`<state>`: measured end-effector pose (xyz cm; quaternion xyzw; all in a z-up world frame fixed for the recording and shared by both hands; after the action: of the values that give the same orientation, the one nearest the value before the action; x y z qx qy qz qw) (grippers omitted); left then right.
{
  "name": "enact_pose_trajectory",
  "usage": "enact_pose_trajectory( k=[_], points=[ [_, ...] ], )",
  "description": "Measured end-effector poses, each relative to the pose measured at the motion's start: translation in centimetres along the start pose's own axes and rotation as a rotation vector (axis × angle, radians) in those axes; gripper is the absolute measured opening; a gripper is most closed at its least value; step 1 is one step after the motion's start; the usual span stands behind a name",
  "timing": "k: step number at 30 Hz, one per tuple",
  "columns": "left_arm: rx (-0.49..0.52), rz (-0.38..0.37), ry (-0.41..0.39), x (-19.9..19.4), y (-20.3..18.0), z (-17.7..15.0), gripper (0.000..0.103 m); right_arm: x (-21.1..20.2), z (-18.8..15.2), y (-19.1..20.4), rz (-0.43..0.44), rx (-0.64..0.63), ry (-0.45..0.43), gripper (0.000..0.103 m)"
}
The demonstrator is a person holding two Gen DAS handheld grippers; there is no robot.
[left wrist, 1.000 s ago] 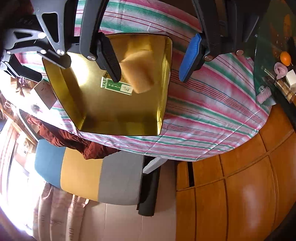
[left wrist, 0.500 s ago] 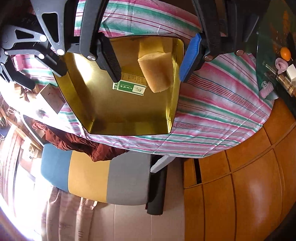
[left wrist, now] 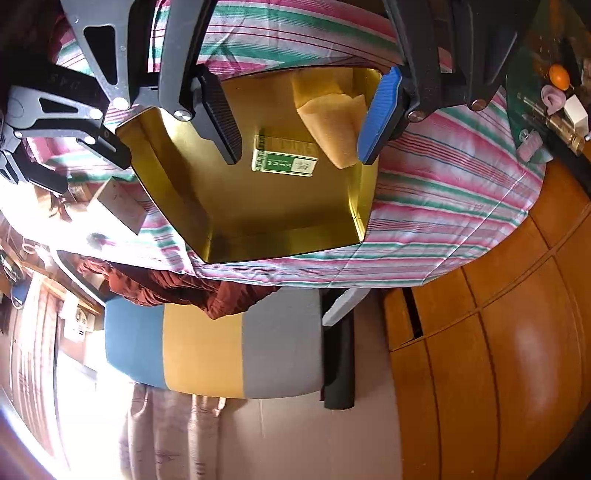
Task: Organize objects
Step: 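Release the sponge and the green-labelled box into the gold tray with both tools, then move both tools back toward the remaining items on the cloth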
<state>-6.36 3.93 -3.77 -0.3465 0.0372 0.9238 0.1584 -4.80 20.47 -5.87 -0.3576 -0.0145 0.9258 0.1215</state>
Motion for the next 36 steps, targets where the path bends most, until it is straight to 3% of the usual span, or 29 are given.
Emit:
enact_pose_trajectory(
  k=[9, 18, 25, 30, 36],
  points=[
    [0.051, -0.024, 0.019, 0.3, -2.2, -0.2, 0.066, 0.7, -0.6, -4.0, -0.043, 0.067, 0.025, 0.103],
    [0.109, -0.079, 0.054, 1.6, -5.3, -0.4, 0.066, 1.1, -0.5, -12.0, -0.156, 0.179, 0.040, 0.103],
    [0.139, -0.193, 0.088, 2.7, -8.9, -0.3, 0.066, 0.7, -1.0, -21.4, -0.289, 0.296, 0.054, 0.103],
    [0.150, -0.287, 0.158, 3.9, -12.1, -0.5, 0.066, 0.0, -2.1, -28.6, -0.385, 0.409, 0.065, 0.103],
    [0.261, -0.428, 0.231, 5.2, -18.6, -1.5, 0.066, -0.1, -4.4, -34.5, -0.450, 0.537, 0.096, 0.103]
  ],
)
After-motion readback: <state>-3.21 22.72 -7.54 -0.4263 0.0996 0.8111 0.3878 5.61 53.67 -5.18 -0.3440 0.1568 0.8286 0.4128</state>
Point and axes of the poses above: each gripper's, at about its wrist camera, not at the fingertips, and x roughly the way its jaws point, y to its left, z to its top, the point moved 7 cm from there along x, roughly the way its jaws point, and after that the axes turned 10 degrees about -z, right-handed, at the moved point
